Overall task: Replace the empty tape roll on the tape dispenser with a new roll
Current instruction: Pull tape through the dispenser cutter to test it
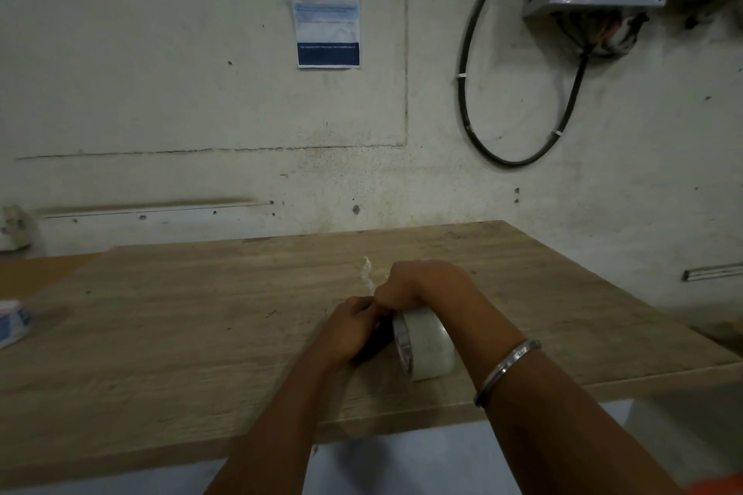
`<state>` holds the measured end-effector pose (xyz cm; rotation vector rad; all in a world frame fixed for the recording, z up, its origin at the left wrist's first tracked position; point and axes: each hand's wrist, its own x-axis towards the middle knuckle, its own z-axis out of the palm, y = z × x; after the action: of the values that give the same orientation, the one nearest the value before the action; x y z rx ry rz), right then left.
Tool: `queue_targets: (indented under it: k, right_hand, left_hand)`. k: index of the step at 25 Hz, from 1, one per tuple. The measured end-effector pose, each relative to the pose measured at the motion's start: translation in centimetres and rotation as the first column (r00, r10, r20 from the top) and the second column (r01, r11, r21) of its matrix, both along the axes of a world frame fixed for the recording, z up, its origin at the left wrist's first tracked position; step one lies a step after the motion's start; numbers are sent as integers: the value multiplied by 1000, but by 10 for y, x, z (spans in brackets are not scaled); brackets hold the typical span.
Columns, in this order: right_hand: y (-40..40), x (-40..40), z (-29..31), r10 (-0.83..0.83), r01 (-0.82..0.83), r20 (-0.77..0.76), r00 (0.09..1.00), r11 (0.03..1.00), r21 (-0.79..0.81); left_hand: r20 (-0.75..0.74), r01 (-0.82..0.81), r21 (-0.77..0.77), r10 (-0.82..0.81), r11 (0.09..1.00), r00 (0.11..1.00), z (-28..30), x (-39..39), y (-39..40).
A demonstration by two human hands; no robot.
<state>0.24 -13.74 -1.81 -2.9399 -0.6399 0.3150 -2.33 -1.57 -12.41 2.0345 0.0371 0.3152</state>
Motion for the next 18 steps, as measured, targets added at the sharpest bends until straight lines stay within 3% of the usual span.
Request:
queue_targets:
  k: [2, 6, 10, 13, 18]
  right_hand:
    - [-1, 3, -4, -5, 4, 8, 1000, 999, 44]
    - [-10, 10, -18, -90, 63, 81, 993, 954, 295]
    - [-19, -3, -27, -209, 60, 339, 917, 914, 402]
    - [-26, -9, -30, -166, -15, 418, 893, 918, 396]
    - [-25, -18, -44, -52, -82, 459, 887, 960, 268]
  left_hand:
    - [-1, -27, 69, 27, 997, 1000, -1, 1, -2]
    - [-30, -69, 121, 73, 990, 997, -2, 6, -3]
    - [-16, -23, 147, 26, 989, 1000, -6, 8, -3]
    - [3, -34, 140, 34, 990, 999, -2, 7, -1]
    - [-46, 12, 270, 1, 963, 999, 0, 5, 2]
